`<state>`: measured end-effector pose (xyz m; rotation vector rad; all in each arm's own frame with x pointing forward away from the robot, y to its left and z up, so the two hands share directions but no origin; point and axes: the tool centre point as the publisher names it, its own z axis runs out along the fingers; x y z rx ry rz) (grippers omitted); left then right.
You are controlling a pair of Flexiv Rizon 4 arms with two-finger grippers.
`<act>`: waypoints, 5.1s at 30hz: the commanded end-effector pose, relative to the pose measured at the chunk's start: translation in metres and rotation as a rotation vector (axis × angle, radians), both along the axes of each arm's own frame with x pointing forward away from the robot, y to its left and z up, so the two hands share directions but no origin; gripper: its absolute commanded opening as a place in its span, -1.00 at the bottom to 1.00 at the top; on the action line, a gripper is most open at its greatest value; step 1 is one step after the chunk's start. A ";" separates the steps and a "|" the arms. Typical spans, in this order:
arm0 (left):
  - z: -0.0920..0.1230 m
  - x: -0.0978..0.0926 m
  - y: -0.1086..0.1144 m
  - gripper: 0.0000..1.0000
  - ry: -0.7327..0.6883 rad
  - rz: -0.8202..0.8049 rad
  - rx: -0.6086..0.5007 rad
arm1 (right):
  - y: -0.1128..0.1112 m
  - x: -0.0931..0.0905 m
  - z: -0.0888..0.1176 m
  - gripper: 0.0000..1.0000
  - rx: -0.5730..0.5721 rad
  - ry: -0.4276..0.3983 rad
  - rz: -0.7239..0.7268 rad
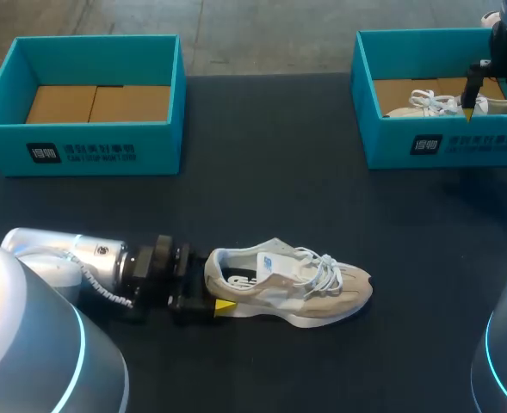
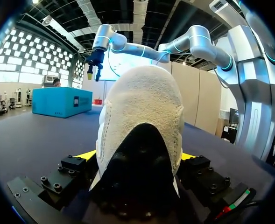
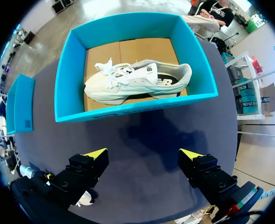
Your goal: Take the shoe out of the shoebox, open the shoe tongue, remove and reinsert the insole, then place the shoe into the shoebox
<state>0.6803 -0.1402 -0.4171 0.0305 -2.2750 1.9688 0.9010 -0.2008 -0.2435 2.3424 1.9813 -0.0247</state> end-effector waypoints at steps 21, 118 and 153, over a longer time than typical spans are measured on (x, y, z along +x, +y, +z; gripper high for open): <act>0.001 -0.005 -0.005 1.00 0.004 -0.004 -0.002 | 0.000 -0.001 0.000 1.00 0.000 -0.002 0.000; -0.007 -0.002 -0.003 -1.00 -0.012 0.011 0.012 | 0.243 -0.150 0.014 1.00 -0.027 -0.079 -0.191; -0.007 -0.002 -0.003 -1.00 -0.012 0.011 0.012 | 0.370 -0.193 -0.021 1.00 -0.106 -0.034 -0.086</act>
